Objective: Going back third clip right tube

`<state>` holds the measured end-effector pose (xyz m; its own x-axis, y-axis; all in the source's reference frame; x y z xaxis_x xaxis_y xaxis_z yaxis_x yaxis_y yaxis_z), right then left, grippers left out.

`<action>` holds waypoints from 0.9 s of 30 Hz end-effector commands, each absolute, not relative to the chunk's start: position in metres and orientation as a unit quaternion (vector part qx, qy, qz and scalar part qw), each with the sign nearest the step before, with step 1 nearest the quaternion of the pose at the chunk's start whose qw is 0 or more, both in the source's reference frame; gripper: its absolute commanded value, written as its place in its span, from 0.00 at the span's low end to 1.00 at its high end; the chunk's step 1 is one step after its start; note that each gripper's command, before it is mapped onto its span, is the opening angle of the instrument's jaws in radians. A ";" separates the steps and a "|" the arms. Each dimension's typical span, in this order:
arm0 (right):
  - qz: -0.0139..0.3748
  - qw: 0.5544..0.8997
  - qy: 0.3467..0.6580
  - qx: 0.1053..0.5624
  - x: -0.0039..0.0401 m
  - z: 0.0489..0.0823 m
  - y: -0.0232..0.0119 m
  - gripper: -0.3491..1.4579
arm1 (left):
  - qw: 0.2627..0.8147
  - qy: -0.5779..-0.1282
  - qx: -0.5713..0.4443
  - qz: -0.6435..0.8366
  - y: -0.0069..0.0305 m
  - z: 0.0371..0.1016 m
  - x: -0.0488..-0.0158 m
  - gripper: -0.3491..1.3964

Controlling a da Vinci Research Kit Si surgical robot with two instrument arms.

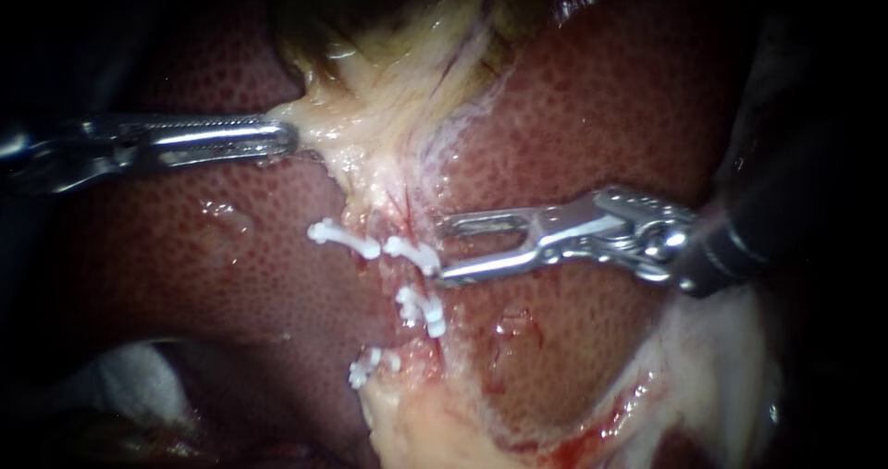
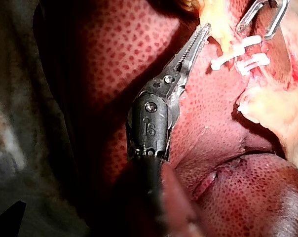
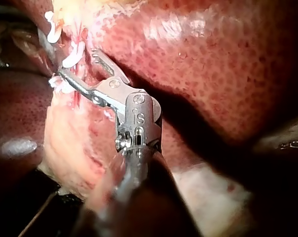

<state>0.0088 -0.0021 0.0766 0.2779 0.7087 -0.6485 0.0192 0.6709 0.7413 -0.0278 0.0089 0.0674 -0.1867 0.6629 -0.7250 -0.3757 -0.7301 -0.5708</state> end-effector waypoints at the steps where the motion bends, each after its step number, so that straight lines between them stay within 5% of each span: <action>1: 0.231 0.730 0.554 0.327 0.0082 0.0763 -0.0022 0.47 | 0.343 -0.133 -0.538 0.759 0.0090 0.0674 -0.0278 0.00; 16: 0.160 0.741 0.581 0.295 0.0045 0.0685 -0.0019 0.47 | 0.343 -0.133 -0.538 0.759 0.0090 0.0675 -0.0277 0.00; 27: 0.154 0.743 0.584 0.288 0.0031 0.0664 -0.0012 0.47 | 0.343 -0.129 -0.538 0.759 0.0086 0.0686 -0.0284 0.00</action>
<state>0.0030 -0.0011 0.0663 0.2701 0.5658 -0.7790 0.1059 0.7868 0.6081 -0.0285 0.0086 0.0689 -0.1846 0.6594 -0.7288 -0.3812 -0.7315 -0.5653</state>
